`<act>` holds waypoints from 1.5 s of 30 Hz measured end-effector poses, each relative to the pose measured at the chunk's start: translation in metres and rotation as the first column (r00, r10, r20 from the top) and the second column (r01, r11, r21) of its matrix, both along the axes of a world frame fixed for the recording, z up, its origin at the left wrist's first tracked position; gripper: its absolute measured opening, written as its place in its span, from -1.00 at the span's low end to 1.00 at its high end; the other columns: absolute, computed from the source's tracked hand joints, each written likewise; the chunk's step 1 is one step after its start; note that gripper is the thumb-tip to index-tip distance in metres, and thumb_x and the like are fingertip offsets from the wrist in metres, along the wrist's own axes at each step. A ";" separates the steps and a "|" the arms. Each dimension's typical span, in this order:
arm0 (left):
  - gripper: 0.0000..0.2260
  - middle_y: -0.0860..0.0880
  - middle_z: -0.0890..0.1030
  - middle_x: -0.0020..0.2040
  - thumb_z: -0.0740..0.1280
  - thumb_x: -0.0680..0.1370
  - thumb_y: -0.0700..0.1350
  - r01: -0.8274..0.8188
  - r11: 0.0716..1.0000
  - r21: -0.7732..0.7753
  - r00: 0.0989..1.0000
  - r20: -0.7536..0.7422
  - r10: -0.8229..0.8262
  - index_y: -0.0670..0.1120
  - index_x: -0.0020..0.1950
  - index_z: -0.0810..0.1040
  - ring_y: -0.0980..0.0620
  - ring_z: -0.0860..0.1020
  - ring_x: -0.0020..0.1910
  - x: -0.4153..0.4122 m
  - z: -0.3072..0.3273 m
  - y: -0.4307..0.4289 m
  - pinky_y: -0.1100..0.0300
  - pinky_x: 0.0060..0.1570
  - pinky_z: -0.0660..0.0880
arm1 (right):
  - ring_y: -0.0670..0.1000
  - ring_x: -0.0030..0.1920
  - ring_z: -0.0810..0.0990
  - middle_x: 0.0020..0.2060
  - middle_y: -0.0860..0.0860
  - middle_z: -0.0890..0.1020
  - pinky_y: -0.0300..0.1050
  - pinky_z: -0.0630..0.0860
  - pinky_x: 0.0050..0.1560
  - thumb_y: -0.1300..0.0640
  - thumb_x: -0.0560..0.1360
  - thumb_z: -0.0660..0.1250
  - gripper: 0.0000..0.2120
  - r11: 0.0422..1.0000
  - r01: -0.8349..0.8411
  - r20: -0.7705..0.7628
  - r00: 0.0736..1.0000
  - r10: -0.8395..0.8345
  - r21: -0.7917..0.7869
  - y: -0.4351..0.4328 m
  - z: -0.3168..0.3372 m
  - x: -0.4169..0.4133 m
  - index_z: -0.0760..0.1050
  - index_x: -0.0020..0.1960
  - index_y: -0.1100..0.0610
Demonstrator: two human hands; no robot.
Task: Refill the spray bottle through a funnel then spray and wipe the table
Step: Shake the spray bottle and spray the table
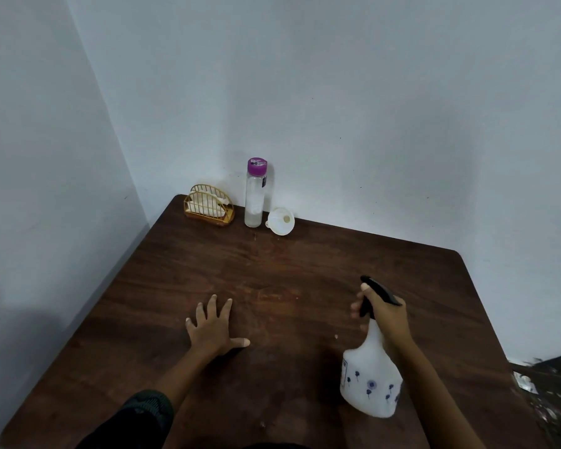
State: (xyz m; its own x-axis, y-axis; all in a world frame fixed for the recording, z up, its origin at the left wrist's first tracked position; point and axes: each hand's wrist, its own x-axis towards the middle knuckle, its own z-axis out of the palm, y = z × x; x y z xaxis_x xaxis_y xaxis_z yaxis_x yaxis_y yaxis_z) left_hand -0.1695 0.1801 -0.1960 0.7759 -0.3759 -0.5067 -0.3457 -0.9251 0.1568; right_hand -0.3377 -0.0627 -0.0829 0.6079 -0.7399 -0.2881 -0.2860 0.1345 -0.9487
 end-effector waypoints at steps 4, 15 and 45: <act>-0.02 -0.07 -0.24 0.55 0.33 0.35 0.39 -0.010 1.000 0.002 1.000 -0.012 0.010 0.11 0.54 -0.18 -0.21 -0.16 0.52 0.000 0.003 0.000 -0.25 0.44 -0.01 | 0.09 -0.20 0.68 -0.19 0.16 0.69 -0.08 0.53 -0.35 0.12 0.53 0.30 -0.80 0.979 -0.185 0.073 0.981 0.179 0.087 -0.002 0.003 -0.007 0.57 0.01 0.25; -0.74 0.06 0.65 0.04 0.28 0.57 -0.04 -0.652 0.400 -0.643 0.571 -0.765 -0.299 -0.01 0.25 0.54 0.08 0.62 -0.01 -0.053 0.110 -0.077 0.17 0.04 0.49 | 0.14 -0.36 0.58 -0.32 0.24 0.59 -0.19 0.39 -0.58 0.01 0.28 0.50 -0.59 0.910 -0.376 0.210 0.917 0.339 0.174 0.027 0.000 -0.001 0.60 0.00 0.27; -0.76 -0.09 0.68 -0.09 0.42 0.38 -0.03 -0.961 0.089 -0.261 0.240 -0.951 -0.196 -0.10 -0.02 0.65 0.00 0.62 -0.11 -0.102 0.096 -0.099 0.14 -0.16 0.55 | -0.05 -0.37 0.62 -0.42 0.06 0.64 -0.25 0.52 -0.35 0.40 0.46 0.33 -0.89 0.952 -0.300 0.148 0.941 0.305 -0.052 0.058 -0.009 -0.003 0.61 -0.17 0.27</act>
